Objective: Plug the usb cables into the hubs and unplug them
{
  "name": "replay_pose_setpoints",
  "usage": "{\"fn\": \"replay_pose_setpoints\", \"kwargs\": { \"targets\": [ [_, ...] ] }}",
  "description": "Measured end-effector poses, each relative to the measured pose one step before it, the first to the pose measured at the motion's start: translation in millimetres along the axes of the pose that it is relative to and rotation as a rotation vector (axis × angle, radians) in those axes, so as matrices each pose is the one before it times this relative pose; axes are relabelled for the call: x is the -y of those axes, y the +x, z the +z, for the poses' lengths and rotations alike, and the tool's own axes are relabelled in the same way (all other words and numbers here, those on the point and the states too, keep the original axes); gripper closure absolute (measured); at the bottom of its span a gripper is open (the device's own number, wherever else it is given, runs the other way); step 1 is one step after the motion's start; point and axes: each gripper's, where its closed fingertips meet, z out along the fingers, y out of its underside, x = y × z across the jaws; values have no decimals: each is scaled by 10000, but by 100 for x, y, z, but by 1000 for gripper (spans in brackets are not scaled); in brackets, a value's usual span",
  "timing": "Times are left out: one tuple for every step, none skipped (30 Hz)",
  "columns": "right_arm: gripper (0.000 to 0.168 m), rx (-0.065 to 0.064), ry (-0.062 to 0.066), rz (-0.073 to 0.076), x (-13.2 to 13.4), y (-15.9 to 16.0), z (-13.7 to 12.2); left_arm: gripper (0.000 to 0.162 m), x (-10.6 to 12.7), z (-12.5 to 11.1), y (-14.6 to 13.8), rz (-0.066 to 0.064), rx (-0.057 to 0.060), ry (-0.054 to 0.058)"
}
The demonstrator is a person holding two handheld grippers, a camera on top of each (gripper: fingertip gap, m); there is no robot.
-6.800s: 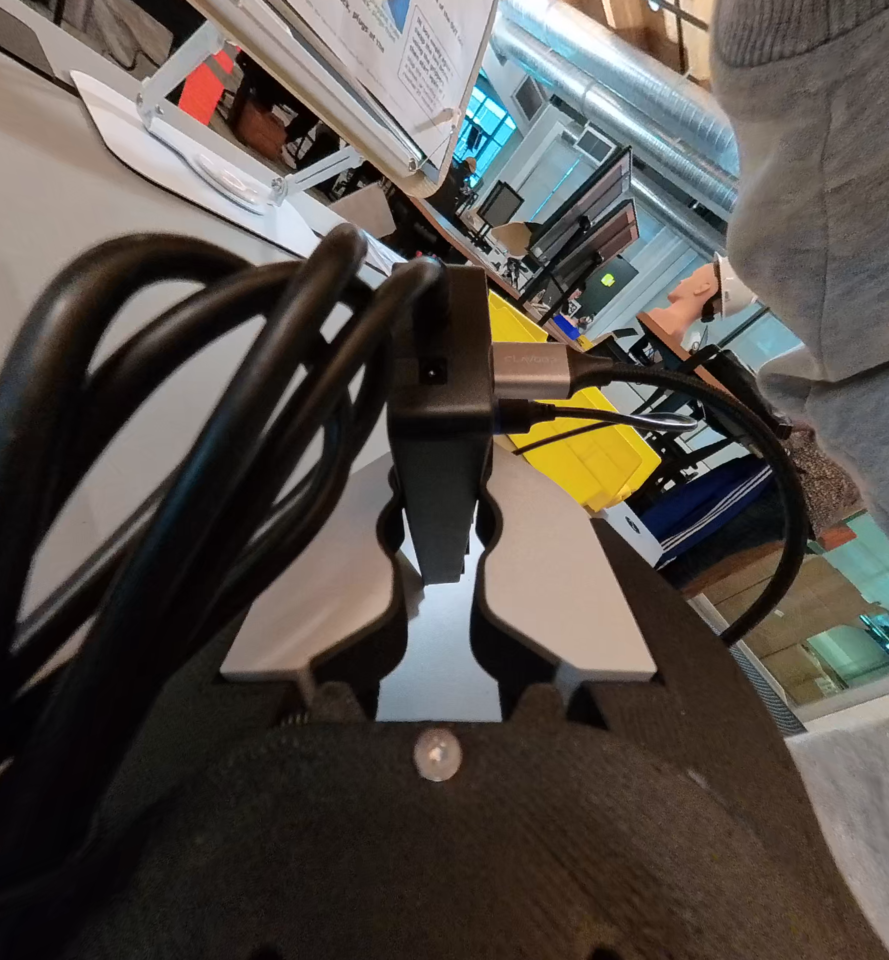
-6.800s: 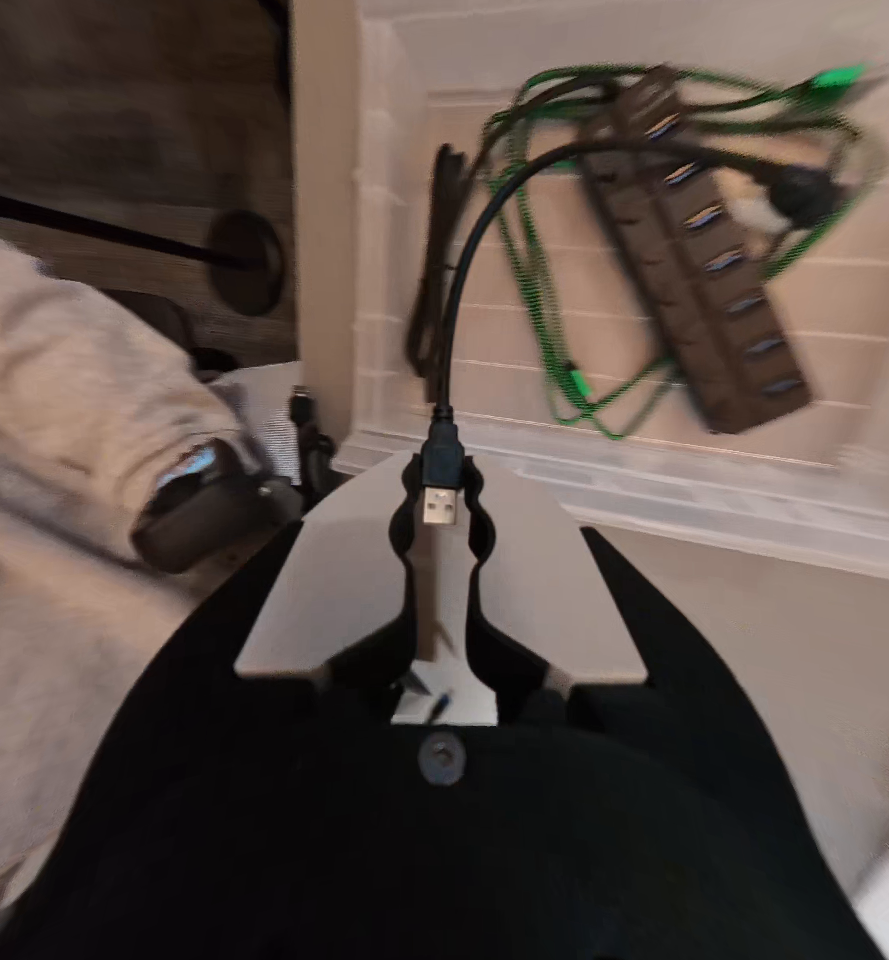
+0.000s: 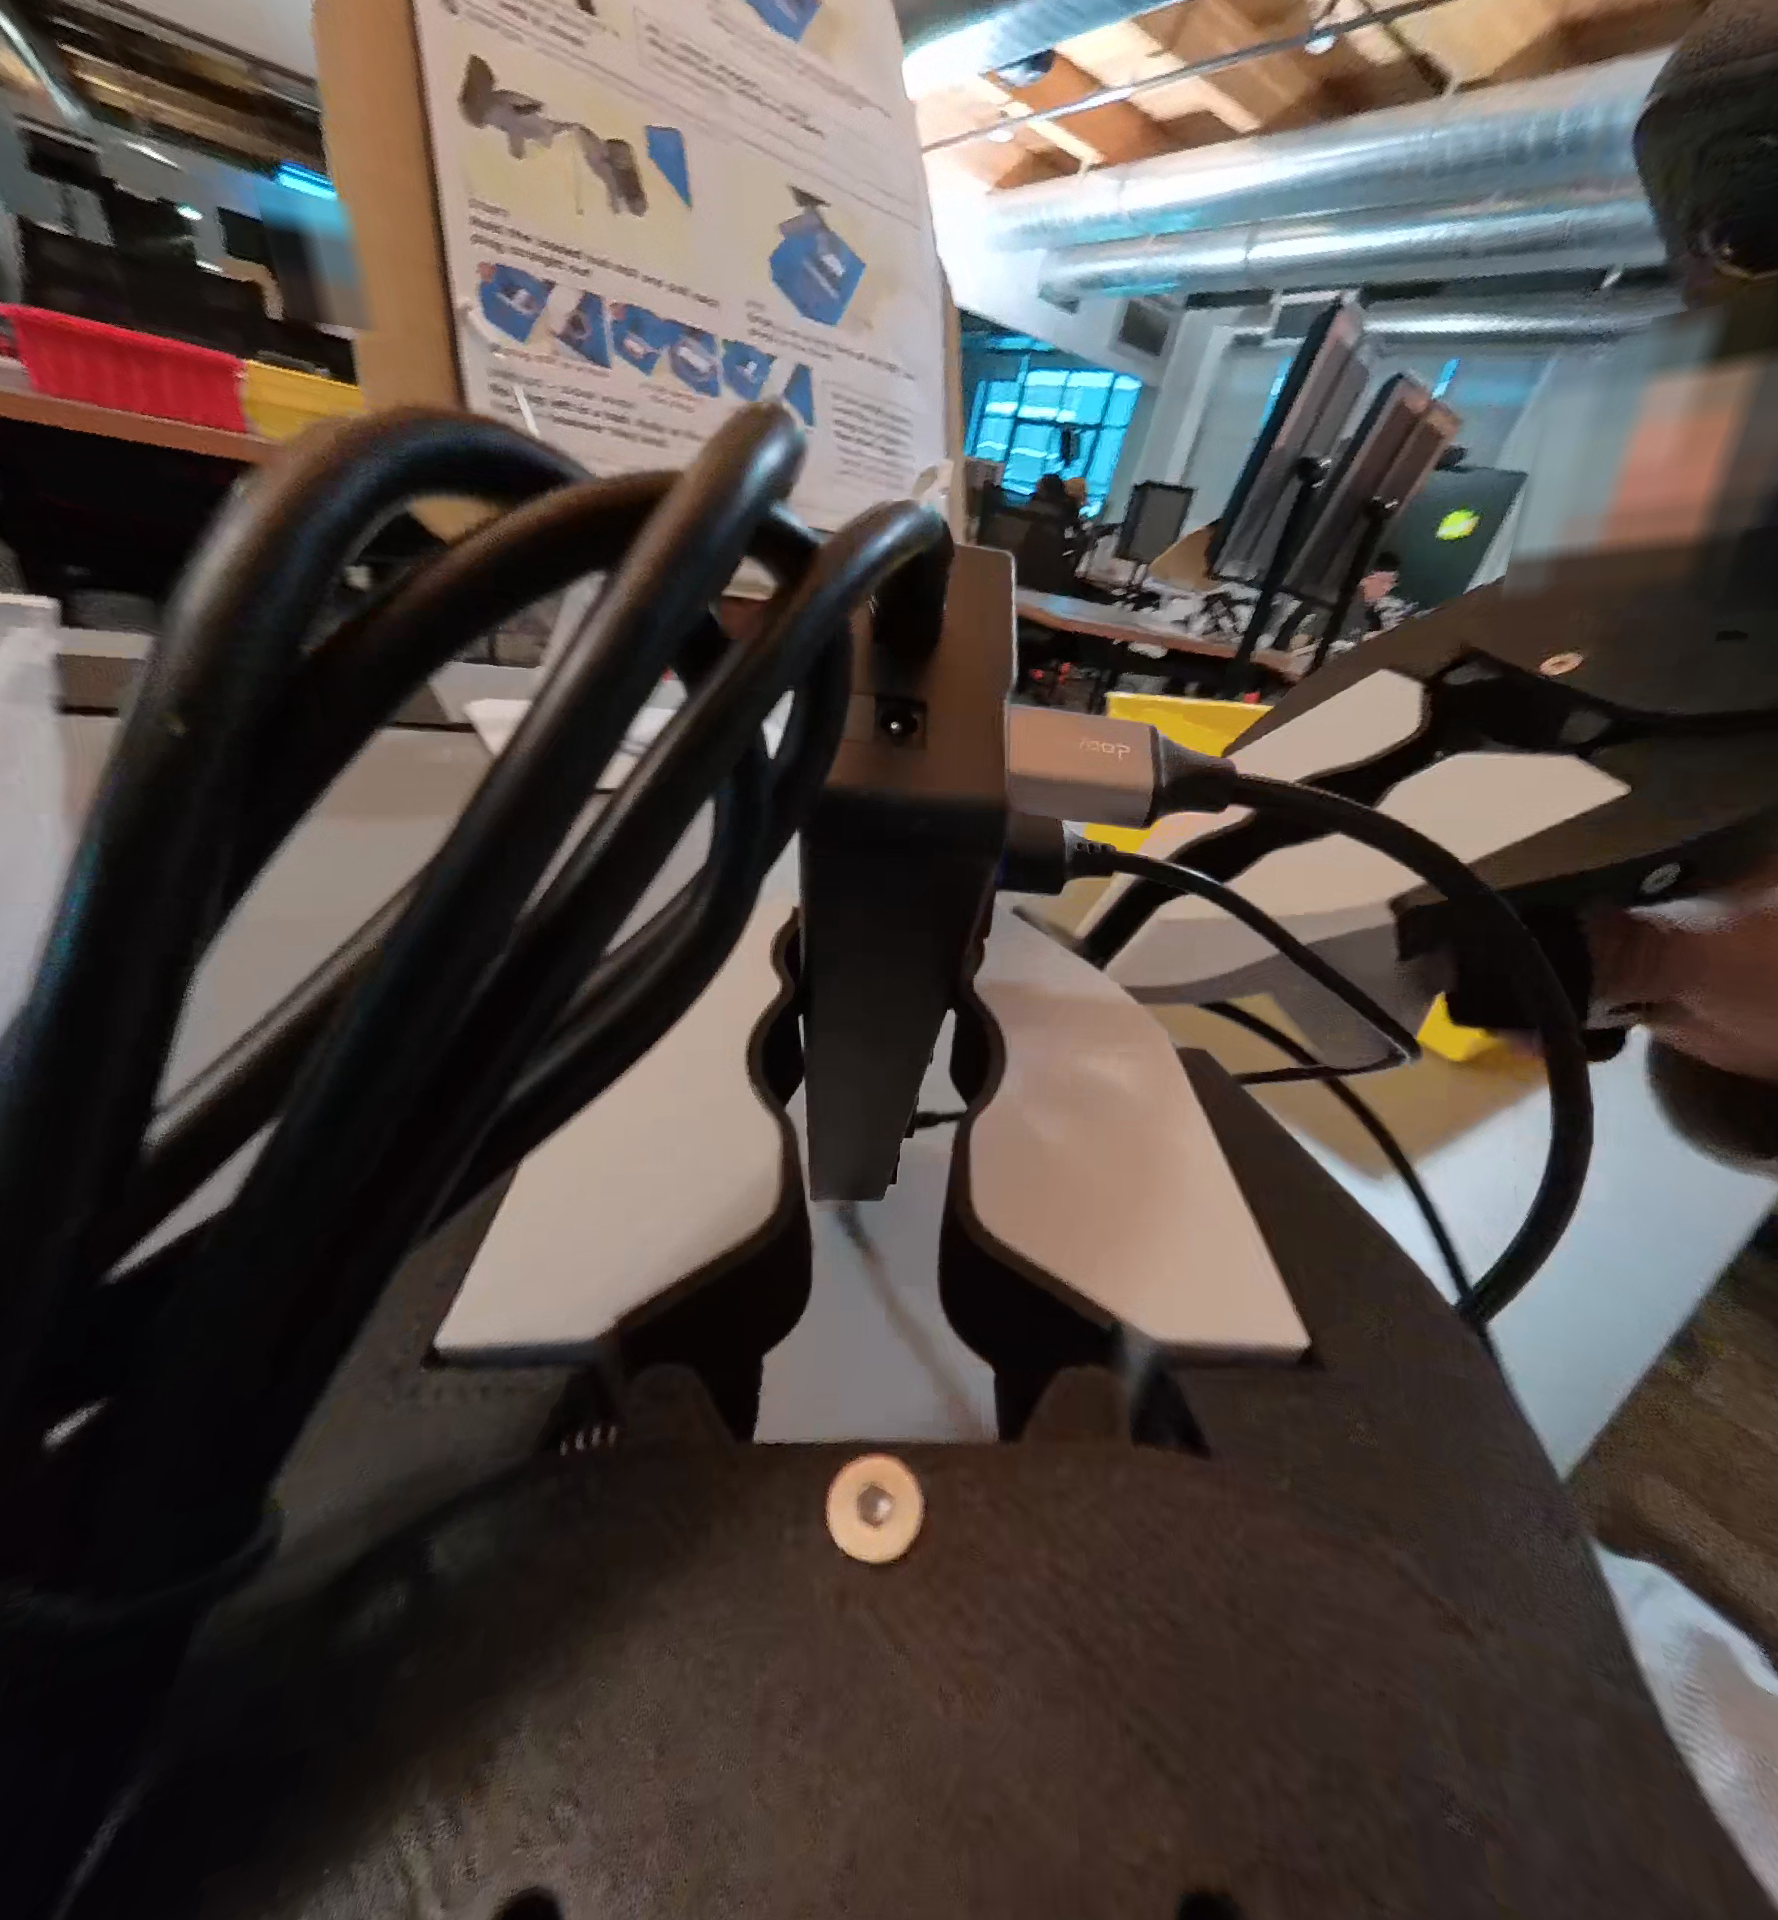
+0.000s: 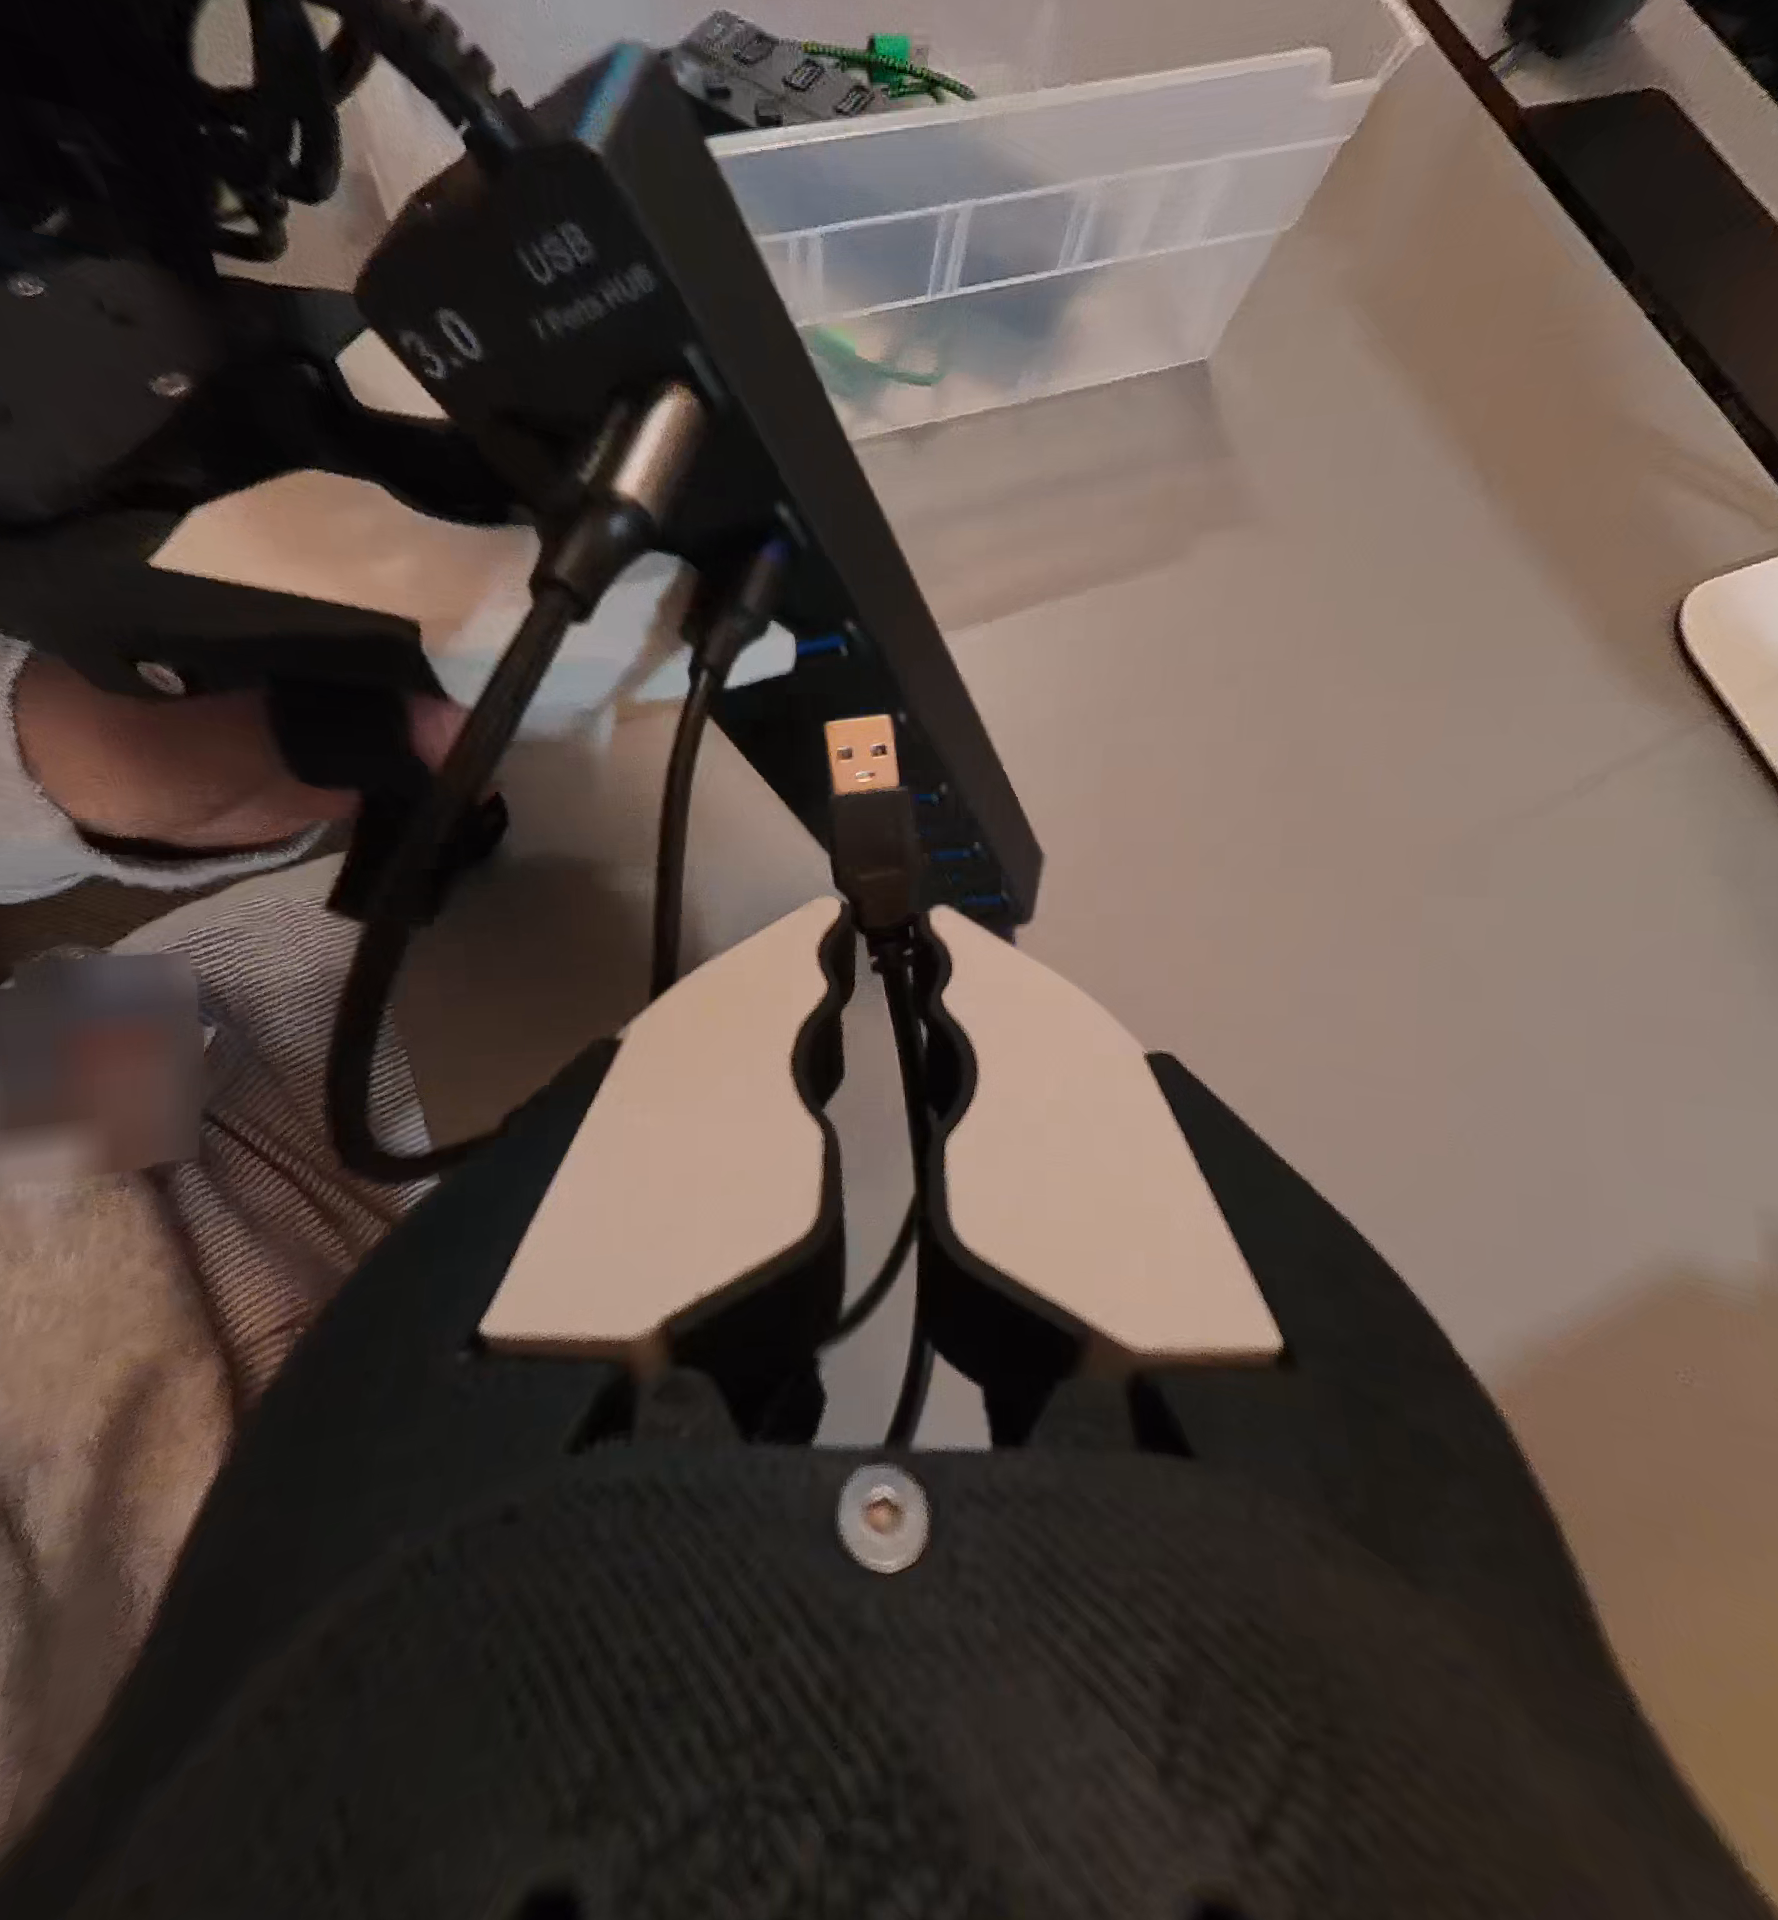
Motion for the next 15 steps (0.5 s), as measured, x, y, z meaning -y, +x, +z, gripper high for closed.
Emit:
{"fn": "replay_pose_setpoints", "kwargs": {
  "targets": [
    [158, -208, -57, -31, 58, -163, 34, 137, -27, 80, 342, -310, -227, 64],
    [158, -165, -51, -19, 1, -133, 2, 137, -71, 83, 208, -341, -159, 40],
    [158, -131, -56, 9, -71, -81, -43, 137, -25, 72, 60, -323, -93, 75],
    [158, -148, 17, 28, 1, 27, -120, 137, 4, 90, 70, -243, -125, 68],
    [158, -108, 54, 9, 45, 42, -181, 137, -25, 127, 101, -135, -129, 13],
    [158, -68, 23, -32, 22, 25, -200, 137, -55, 152, 90, -11, -74, -22],
    [158, -134, 25, -53, 34, 129, -206, 137, -72, 149, 97, 71, -18, -22],
    [158, -160, 8, -57, 5, 179, -195, 137, -87, 138, 138, 102, -19, -19],
    [158, -97, -13, -60, -20, 91, -148, 137, -127, 133, 191, 114, -29, -46],
    [158, -91, -31, -43, -76, 89, -99, 137, -129, 131, 142, 93, 21, -51],
    [158, -98, -48, -38, -122, 93, -46, 137, -77, 91, 86, 50, 40, -1],
    [158, -79, -44, -35, -132, 75, -12, 137, -36, 84, 79, 8, 13, 11],
    [158, -61, -8, -17, -99, 52, -13, 137, -41, 88, 32, -12, 22, -4],
    [158, -44, 8, 5, -63, 40, -6, 137, -25, 65, 13, -11, 25, -4],
    [158, -9, -30, 29, -101, 17, 11, 137, 0, 45, 20, -13, 29, 15]
  ]
}}
